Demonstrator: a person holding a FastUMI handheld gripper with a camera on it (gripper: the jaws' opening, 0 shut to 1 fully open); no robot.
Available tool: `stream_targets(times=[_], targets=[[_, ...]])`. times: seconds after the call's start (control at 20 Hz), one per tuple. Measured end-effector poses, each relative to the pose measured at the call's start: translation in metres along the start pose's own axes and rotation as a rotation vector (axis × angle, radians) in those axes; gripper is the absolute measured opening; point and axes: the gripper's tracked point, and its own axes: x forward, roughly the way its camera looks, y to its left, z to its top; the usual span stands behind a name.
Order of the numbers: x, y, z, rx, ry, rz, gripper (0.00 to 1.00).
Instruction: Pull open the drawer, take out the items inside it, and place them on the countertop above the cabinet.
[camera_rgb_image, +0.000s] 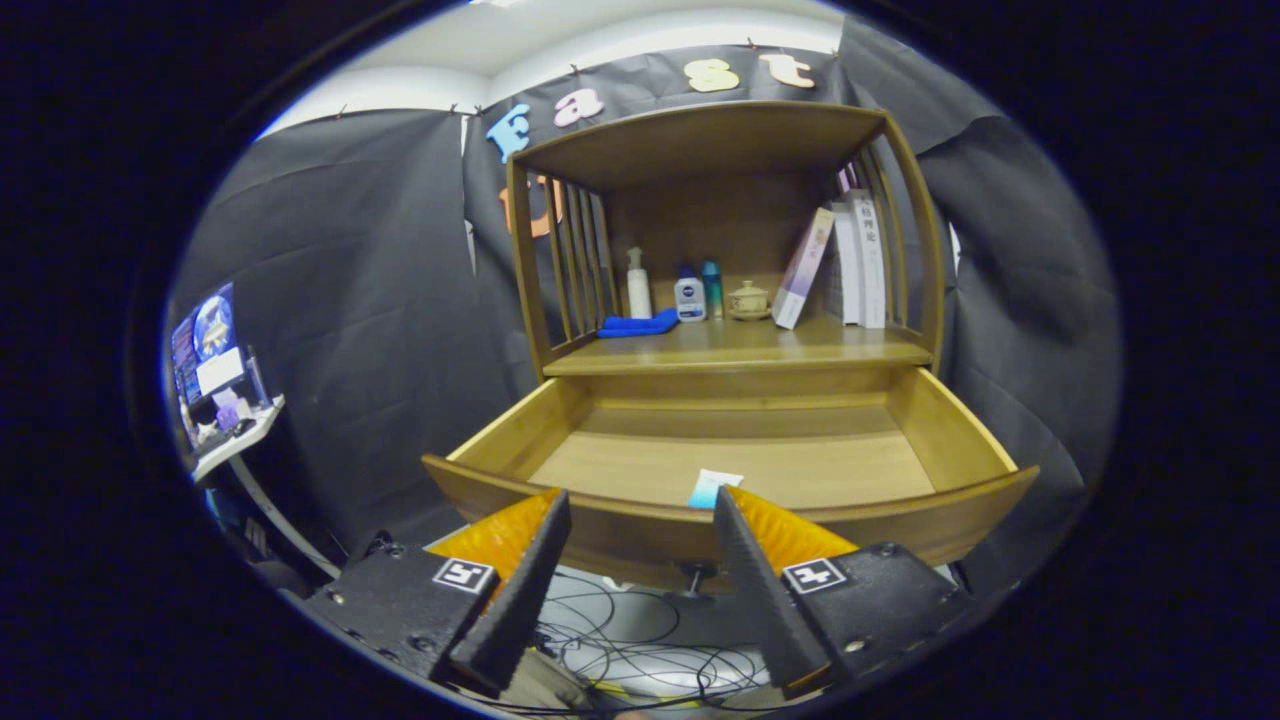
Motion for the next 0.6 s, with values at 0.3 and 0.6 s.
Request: stream_targets(times=[0.3, 0.6], targets=[[0.044, -0.011, 0.014, 0.003, 0.144, 0.012, 0.96], [0.088, -0.032, 0.029, 0.039, 0.321, 0.003, 0.96]])
